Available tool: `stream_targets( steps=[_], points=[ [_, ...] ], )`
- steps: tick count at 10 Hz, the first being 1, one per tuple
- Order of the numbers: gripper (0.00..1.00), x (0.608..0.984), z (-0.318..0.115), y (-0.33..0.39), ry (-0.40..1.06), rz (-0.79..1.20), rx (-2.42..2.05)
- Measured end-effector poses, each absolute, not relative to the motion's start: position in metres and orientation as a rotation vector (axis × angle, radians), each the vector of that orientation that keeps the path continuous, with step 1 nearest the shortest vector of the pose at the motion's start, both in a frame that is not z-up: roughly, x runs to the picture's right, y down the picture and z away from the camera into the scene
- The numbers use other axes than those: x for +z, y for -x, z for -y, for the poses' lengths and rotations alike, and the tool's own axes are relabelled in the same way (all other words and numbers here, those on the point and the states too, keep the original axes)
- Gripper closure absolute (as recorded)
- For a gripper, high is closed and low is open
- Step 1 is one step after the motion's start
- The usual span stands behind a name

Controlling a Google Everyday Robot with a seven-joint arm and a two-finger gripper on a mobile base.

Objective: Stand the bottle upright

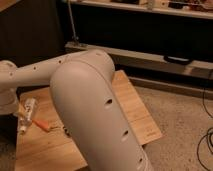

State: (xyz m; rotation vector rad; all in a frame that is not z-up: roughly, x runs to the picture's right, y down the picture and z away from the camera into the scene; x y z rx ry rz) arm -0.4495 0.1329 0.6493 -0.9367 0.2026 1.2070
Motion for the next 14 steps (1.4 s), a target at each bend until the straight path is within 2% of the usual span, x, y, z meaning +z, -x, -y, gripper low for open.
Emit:
stream_targets(
  steps=[4, 8, 14],
  points=[
    [0.2, 0.65, -0.134, 0.447, 0.922, -0.203, 1.226],
    [0.2, 0.67, -0.135, 0.411, 0.907, -0.131, 1.32],
    [0.2, 0.732, -0.149, 0.466, 0.952, -0.071, 1.335]
  ],
)
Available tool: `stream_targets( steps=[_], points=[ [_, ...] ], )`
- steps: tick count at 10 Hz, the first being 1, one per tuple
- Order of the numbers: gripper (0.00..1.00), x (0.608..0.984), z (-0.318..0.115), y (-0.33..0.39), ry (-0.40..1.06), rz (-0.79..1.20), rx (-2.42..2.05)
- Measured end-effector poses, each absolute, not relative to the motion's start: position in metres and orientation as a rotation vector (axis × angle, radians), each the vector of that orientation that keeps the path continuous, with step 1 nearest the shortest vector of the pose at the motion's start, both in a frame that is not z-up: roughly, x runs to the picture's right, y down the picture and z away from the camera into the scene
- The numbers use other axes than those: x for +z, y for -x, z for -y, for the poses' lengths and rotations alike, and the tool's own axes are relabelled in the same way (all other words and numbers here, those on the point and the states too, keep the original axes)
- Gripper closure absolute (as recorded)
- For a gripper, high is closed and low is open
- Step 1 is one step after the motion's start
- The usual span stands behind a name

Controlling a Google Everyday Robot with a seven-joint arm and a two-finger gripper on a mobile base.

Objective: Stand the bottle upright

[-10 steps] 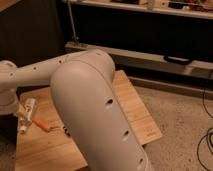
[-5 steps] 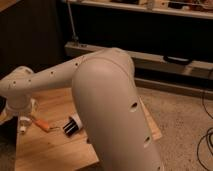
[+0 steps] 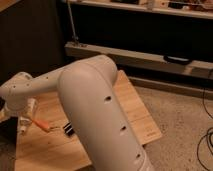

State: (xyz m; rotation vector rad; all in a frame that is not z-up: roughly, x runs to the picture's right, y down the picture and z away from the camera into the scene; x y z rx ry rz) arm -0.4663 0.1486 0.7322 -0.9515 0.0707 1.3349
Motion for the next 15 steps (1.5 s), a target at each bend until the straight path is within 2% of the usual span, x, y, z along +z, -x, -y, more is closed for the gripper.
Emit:
stream_targets(
  steps=[2, 6, 11, 15],
  points=[
    [0.2, 0.753, -0.153, 0.465, 0.949, -0.103, 1.37],
    [0.2, 0.756, -0.161, 0.448, 0.966, -0.19, 1.429],
    [0.2, 0.768, -0.196, 0.459, 1.013, -0.252, 1.429],
    [0.2, 0.773, -0.201, 0.463, 1.024, -0.208, 1.456]
  ],
)
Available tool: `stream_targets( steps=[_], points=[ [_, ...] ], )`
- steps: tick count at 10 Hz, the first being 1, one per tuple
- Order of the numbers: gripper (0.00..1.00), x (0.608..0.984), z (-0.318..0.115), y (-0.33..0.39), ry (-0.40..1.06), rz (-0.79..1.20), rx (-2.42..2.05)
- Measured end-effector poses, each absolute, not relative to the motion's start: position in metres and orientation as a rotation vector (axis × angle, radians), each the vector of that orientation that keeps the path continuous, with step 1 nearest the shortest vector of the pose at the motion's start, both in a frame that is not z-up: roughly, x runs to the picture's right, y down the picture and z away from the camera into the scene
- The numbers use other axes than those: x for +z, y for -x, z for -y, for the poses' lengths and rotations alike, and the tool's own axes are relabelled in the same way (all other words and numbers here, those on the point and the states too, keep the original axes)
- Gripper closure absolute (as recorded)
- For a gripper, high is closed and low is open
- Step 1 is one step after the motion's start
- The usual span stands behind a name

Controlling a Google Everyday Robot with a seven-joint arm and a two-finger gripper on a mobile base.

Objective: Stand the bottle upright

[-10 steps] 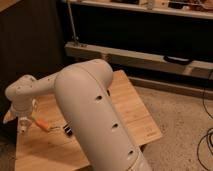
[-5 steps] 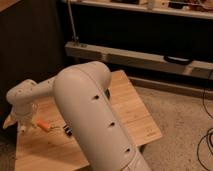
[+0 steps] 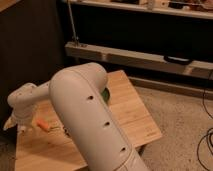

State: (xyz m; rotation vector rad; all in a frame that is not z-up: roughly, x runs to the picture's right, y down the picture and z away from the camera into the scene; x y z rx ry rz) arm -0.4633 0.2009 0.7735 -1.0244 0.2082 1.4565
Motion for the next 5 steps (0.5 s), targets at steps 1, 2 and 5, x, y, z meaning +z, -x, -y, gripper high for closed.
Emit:
stream_targets(
  steps=[1, 2, 5],
  points=[
    [0.2, 0.7755, -0.2015, 0.4646, 1.033, -0.187, 1.459],
    [0.2, 0.7765, -0.2047, 0.4687, 1.046, -0.166, 1.454],
    [0.2, 0.7849, -0.2054, 0.4732, 1.079, -0.118, 1.455]
  ],
)
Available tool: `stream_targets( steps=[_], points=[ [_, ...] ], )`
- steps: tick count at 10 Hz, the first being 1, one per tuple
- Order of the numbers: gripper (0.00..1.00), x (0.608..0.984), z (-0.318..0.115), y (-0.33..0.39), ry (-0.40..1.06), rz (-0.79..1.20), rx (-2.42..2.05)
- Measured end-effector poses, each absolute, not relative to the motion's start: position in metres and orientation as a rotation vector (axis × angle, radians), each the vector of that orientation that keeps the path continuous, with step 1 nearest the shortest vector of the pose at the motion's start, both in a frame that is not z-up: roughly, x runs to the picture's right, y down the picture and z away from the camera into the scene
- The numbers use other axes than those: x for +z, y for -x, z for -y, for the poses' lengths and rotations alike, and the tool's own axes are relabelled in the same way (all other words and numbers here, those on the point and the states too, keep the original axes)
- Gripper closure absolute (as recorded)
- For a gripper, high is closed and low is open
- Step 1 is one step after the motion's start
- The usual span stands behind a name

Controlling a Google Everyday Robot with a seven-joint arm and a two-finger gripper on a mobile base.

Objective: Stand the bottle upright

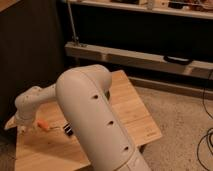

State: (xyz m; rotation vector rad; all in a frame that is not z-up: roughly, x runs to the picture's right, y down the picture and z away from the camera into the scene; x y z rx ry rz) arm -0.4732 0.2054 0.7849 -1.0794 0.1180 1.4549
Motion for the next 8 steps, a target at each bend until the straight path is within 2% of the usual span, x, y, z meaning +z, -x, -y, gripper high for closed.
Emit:
stream_targets(
  steps=[8],
  points=[
    [0.2, 0.7922, -0.1989, 0.4837, 1.143, -0.021, 1.467]
  ],
)
